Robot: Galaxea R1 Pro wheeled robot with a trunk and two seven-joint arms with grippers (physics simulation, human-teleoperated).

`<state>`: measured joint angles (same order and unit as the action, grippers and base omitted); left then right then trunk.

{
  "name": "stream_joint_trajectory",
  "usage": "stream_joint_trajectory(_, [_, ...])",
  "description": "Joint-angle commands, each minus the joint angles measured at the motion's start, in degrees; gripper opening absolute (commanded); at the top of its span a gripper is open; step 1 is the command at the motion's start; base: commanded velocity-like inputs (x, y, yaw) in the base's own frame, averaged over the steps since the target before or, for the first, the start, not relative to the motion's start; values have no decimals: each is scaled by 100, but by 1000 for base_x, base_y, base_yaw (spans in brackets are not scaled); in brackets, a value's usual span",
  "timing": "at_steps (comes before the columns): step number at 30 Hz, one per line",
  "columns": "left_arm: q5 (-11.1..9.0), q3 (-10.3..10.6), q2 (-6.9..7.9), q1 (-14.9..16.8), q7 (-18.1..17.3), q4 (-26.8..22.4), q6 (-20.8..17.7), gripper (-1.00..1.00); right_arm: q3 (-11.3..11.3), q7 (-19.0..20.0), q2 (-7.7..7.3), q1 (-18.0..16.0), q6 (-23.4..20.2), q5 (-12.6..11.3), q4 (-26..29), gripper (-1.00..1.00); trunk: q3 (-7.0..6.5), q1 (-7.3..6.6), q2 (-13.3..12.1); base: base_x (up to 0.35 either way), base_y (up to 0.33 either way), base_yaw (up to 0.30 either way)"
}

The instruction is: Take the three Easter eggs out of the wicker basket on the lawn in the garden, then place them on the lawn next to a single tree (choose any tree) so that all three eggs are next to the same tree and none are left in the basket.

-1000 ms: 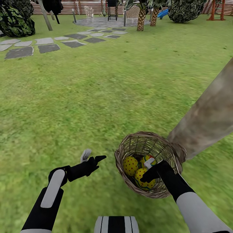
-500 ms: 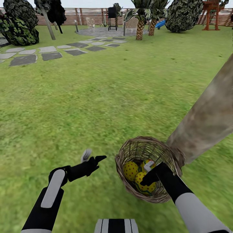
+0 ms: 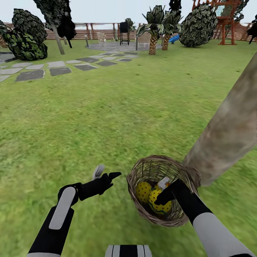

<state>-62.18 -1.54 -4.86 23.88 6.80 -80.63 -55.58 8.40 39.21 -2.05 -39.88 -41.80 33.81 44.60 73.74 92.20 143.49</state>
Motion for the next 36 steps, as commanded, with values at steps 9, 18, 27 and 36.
stream_joint_trajectory(9, [-42, -4, -30, 7, 59, 9, -20, 100, 30, 94, -44, -2, -36, 32, 89, -100, -195, -24, -10, 0, 0, 0])
stream_joint_trajectory(18, [-33, 365, -24, 11, 64, 4, 285, 100, -20, 1364, -115, -2, -266, 5, 1008, -100, -395, -47, -23, 0, 0, 0])
stream_joint_trajectory(27, [-47, 365, -24, 10, 59, 4, 285, 100, -35, 1853, -572, -2, -658, -16, 1767, -100, -565, -206, -307, 0, 0, 0])
stream_joint_trajectory(36, [-57, 365, -17, 10, 60, 3, 285, 100, -393, 3907, -1371, 49, -1192, -14, 2813, -100, -708, -382, -627, 0, 0, 0])
